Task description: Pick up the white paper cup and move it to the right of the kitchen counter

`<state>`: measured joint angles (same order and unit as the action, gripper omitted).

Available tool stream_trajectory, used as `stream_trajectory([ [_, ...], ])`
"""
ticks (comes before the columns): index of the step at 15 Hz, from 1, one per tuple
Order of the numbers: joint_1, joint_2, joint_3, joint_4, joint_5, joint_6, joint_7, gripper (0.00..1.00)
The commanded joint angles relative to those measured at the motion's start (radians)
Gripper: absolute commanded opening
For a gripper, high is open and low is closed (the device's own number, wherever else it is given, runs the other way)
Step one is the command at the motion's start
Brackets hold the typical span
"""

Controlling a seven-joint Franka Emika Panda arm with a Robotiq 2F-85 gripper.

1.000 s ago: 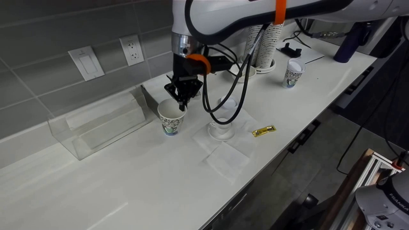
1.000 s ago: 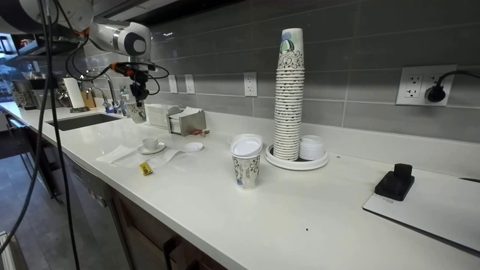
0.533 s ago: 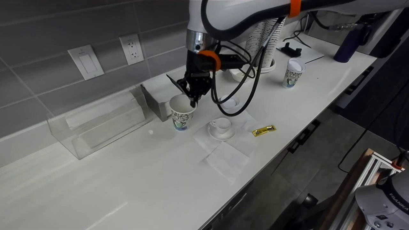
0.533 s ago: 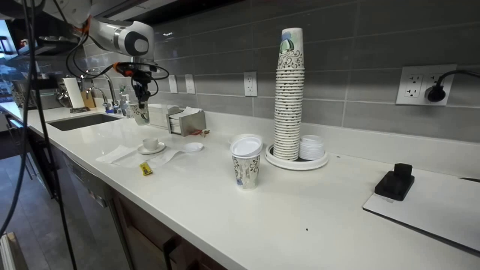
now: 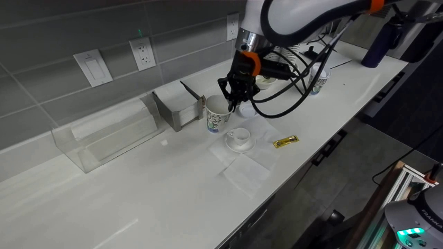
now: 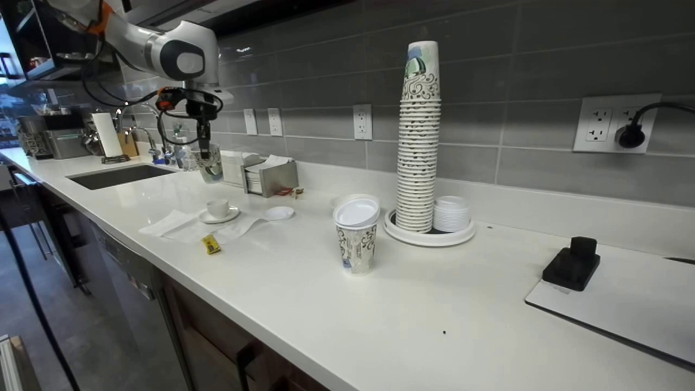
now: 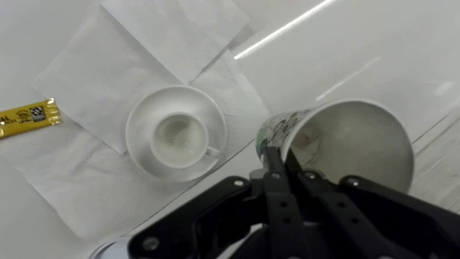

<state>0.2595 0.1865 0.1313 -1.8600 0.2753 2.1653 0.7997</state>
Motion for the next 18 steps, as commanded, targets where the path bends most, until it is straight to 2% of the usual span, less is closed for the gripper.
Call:
stream_trajectory([
  [1,-0.014,-0.018,0.013,-0.024,-0.006,0.005,0.007,0.04],
  [5,-0.013,-0.007,0.014,-0.015,-0.005,0.004,0.006,0.01],
  [7,-0.033,-0.041,0.003,-0.064,0.021,0.009,0.009,0.01],
  [13,-0.141,-0.281,-0.066,-0.39,0.095,0.087,0.078,0.01],
  [18,-0.258,-0.472,-0.136,-0.641,0.118,0.154,0.102,0.01],
])
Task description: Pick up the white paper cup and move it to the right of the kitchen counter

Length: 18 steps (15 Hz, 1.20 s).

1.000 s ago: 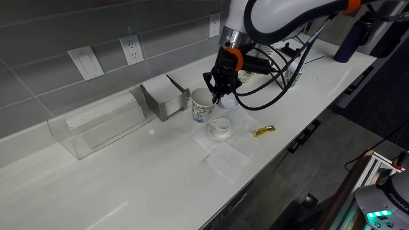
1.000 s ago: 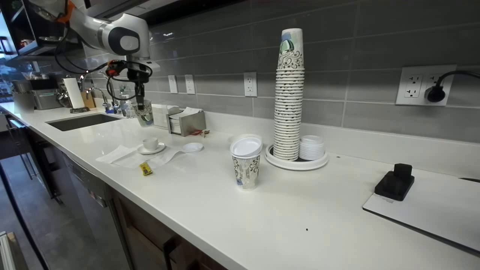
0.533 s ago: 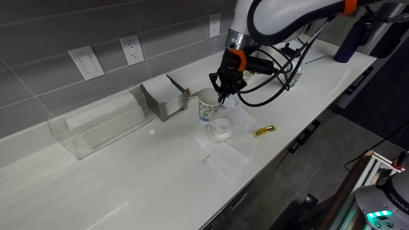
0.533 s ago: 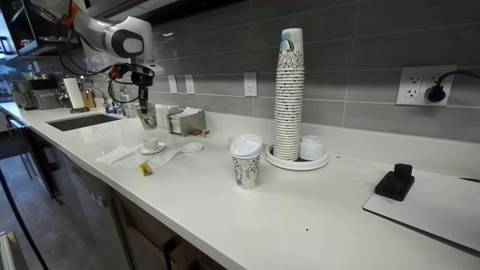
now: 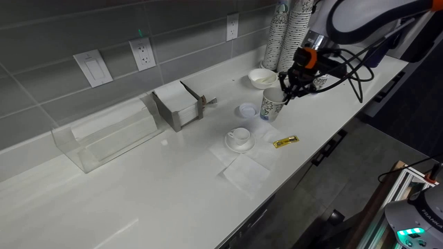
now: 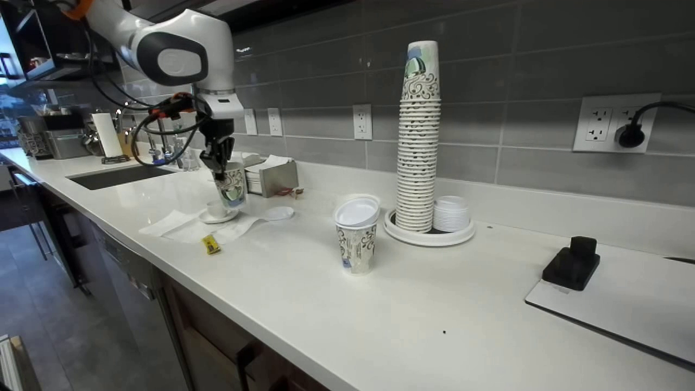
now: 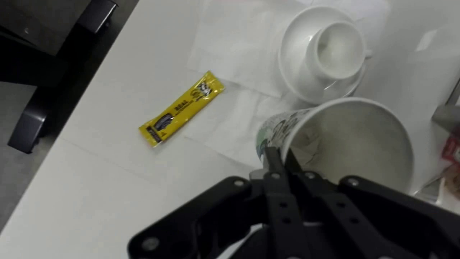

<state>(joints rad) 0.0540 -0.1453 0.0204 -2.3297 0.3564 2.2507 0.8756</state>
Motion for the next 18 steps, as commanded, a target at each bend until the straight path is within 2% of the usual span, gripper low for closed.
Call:
stream_trajectory([
  [1,-0.076,-0.157,-0.04,-0.208,0.042,0.098,0.021,0.01],
  [5,-0.162,-0.205,-0.075,-0.306,0.042,0.201,0.063,0.01],
  [10,-0.187,-0.173,-0.079,-0.317,0.1,0.296,0.17,0.01],
  [18,-0.19,-0.13,-0.071,-0.282,0.06,0.207,0.301,0.01],
])
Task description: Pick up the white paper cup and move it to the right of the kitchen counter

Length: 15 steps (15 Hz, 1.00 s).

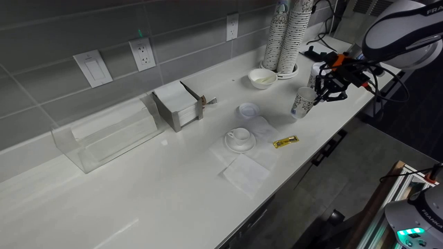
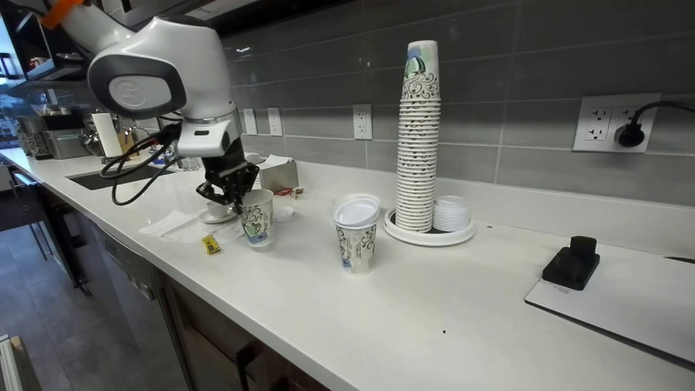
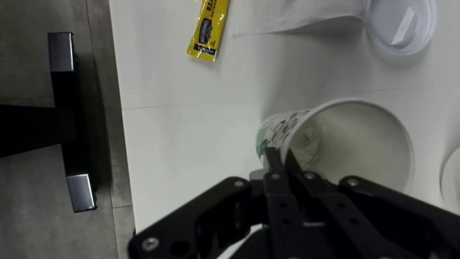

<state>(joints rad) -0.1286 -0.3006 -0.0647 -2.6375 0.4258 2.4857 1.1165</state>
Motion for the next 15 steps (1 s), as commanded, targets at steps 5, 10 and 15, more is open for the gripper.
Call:
stream_trajectory([
  [5,-0.01,0.074,0.042,0.048,-0.09,-0.055,0.197,0.01],
  [10,-0.004,0.093,0.045,0.073,-0.121,-0.096,0.267,0.29],
  [15,0.003,-0.038,0.08,0.057,-0.2,-0.225,0.389,0.62],
])
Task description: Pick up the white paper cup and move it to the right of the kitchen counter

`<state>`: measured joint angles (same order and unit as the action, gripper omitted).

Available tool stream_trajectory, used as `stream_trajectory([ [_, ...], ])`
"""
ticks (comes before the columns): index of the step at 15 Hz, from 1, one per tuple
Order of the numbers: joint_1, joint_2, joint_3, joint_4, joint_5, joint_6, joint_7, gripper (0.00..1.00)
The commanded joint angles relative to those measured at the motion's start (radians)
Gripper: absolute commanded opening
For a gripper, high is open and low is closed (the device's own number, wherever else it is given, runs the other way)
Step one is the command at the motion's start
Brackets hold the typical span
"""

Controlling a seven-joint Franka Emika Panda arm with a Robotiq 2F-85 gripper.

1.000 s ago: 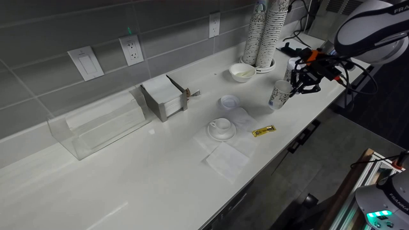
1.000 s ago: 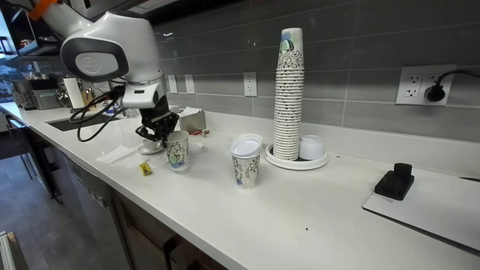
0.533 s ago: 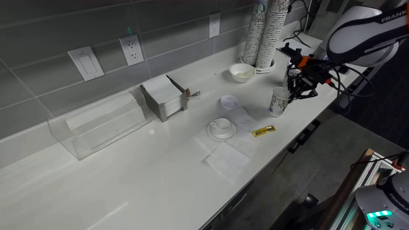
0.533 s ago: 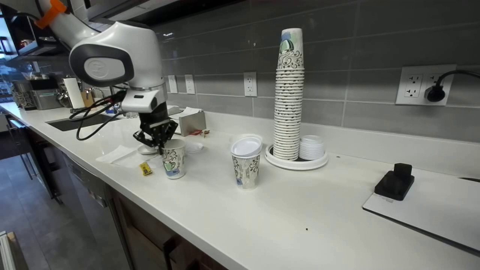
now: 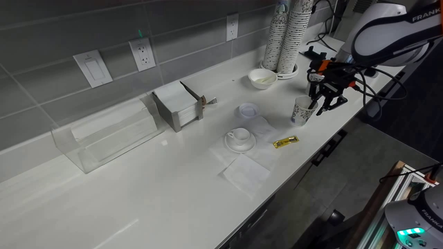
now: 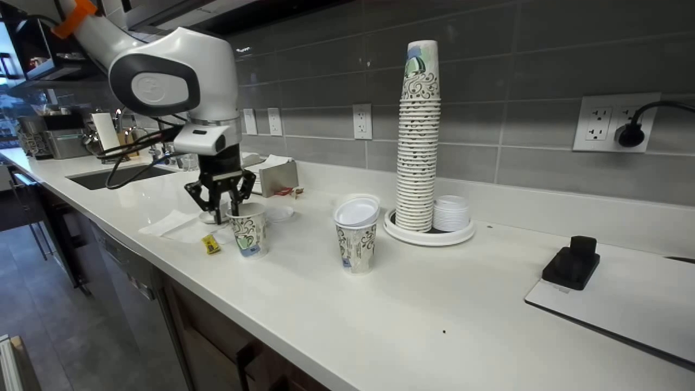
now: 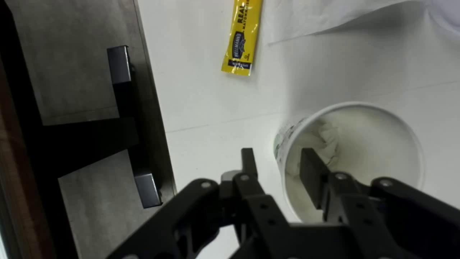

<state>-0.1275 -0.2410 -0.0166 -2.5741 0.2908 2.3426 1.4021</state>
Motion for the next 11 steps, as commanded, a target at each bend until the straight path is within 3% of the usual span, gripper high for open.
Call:
stream_trajectory([
  [1,0.004,-0.134,0.047,-0.01,-0.086,-0.107,0.132,0.71],
  [4,-0.005,-0.263,0.128,-0.021,-0.217,-0.135,0.231,0.91],
  [5,0.012,-0.292,0.142,-0.01,-0.237,-0.156,0.201,0.97],
  [7,0.068,-0.303,0.152,0.022,-0.217,-0.203,0.108,1.0],
  [9,0.119,-0.306,0.165,0.034,-0.186,-0.176,0.042,1.0],
  [10,0.082,-0.303,0.164,0.019,-0.2,-0.178,0.097,1.0],
  [11,0.102,-0.309,0.17,0.023,-0.197,-0.178,0.082,1.0],
])
